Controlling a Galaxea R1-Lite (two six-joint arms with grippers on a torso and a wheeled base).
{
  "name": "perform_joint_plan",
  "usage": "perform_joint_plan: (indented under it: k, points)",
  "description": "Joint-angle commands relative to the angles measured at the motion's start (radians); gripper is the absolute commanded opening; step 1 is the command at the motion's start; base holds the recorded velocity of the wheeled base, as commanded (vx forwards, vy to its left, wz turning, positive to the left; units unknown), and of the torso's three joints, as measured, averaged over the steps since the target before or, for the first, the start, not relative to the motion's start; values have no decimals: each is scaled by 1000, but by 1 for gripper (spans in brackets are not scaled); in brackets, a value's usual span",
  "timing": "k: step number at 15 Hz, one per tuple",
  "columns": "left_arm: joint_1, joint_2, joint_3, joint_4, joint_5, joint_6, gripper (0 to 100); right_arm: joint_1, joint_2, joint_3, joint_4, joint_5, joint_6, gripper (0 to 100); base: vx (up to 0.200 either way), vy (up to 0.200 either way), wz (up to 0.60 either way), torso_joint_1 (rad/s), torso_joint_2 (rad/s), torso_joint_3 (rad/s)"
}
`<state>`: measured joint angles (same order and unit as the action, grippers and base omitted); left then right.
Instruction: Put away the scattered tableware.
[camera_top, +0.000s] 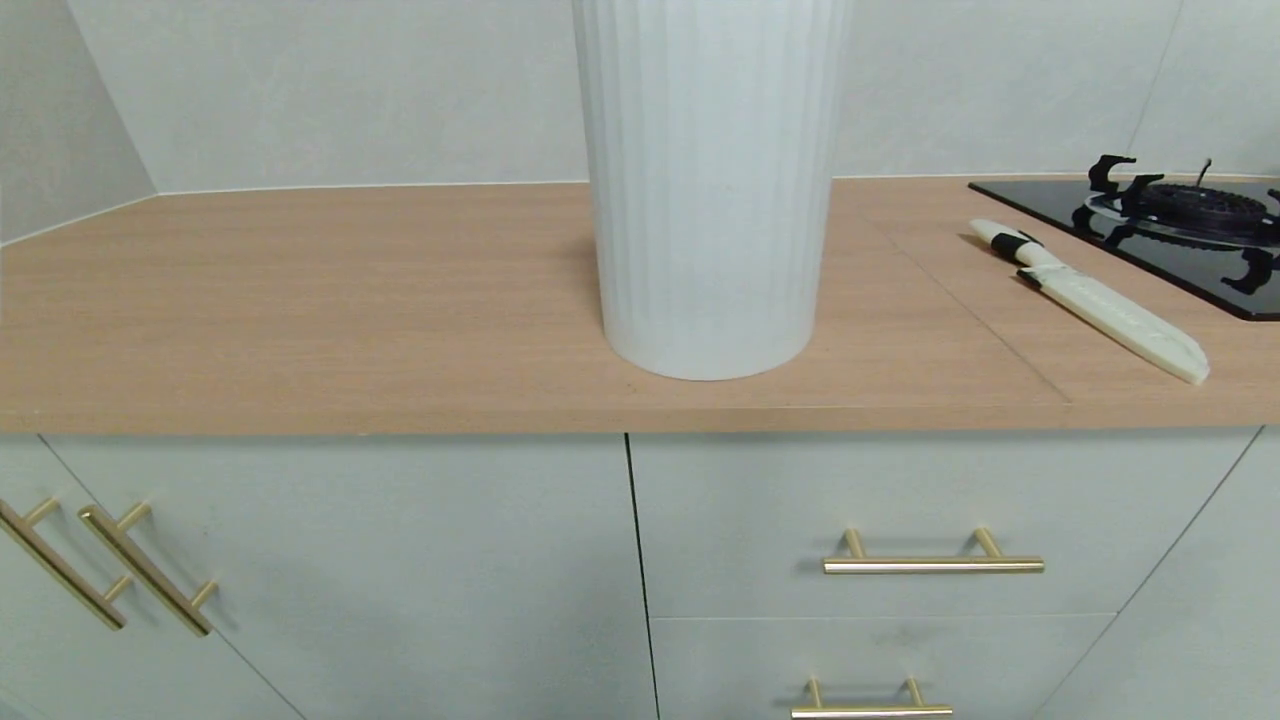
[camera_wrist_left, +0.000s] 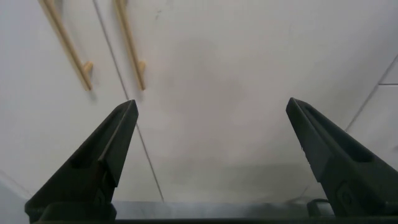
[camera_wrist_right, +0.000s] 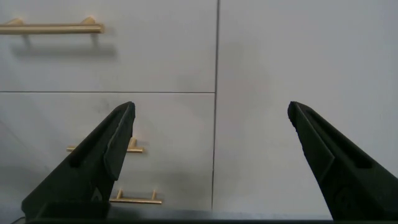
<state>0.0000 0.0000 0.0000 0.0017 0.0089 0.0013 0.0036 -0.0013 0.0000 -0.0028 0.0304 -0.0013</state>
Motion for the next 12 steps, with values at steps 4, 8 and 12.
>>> perform_joint_plan:
  k: [4, 8, 12]
  points:
    - [2, 0, 0, 0, 0, 0, 100, 1, 1, 0, 0, 0, 1, 100, 0, 0, 0, 0, 0, 0]
    - [2, 0, 0, 0, 0, 0, 100, 1, 1, 0, 0, 0, 0, 100, 0, 0, 0, 0, 0, 0]
    - [2, 0, 0, 0, 0, 0, 100, 1, 1, 0, 0, 0, 0, 100, 0, 0, 0, 0, 0, 0]
